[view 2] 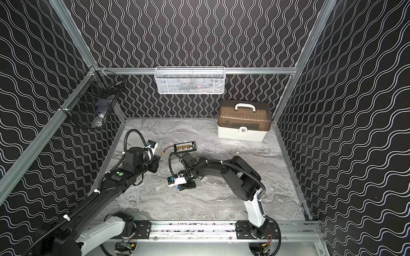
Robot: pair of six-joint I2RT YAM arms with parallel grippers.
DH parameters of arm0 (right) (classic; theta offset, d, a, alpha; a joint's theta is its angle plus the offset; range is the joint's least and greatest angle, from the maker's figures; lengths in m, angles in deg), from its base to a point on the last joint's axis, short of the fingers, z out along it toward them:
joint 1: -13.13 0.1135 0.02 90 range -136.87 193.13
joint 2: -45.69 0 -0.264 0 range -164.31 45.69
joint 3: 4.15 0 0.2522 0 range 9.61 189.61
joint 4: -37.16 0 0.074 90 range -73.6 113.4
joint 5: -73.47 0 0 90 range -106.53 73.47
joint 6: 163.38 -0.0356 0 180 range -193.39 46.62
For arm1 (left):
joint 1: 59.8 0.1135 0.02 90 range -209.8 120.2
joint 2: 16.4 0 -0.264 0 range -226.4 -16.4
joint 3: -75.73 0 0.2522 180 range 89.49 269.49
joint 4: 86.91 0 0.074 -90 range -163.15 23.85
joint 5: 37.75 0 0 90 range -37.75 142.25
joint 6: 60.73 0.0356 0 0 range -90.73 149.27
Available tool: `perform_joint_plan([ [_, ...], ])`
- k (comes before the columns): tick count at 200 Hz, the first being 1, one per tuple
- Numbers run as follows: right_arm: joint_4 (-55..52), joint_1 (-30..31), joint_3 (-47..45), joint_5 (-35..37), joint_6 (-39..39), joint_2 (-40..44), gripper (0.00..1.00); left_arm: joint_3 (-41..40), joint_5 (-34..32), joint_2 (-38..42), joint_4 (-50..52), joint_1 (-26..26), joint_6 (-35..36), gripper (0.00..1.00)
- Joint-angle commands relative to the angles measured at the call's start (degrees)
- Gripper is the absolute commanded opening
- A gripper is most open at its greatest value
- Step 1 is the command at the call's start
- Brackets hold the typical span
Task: Insert stoppers into test tubes
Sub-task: Pick up the stopper from the center of the board.
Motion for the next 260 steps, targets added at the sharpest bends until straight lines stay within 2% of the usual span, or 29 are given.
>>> perform_joint_plan([
  [1,-0.48,-0.20,-0.77,4.72,0.74,1.28,0.28,-0.14,0.55,0.31,-1.29,0.12,0.83,0.00],
  [57,-1.04,-0.31,-0.61,3.41,0.05,1.10,0.26,-0.31,1.06,0.20,-1.67,0.09,0.98,0.00],
  [95,-1.65,-0.31,-0.42,1.31,-0.04,0.97,0.33,-0.40,0.94,0.14,-1.86,0.08,0.98,0.00],
  [156,-2.02,-0.27,0.48,-2.02,-1.58,0.44,0.31,-0.49,0.92,0.17,-1.76,0.08,1.09,0.00],
  [260,-0.75,-0.29,0.70,-1.25,-3.62,-1.15,0.27,-0.57,0.81,0.58,-1.20,0.04,1.30,0.00],
])
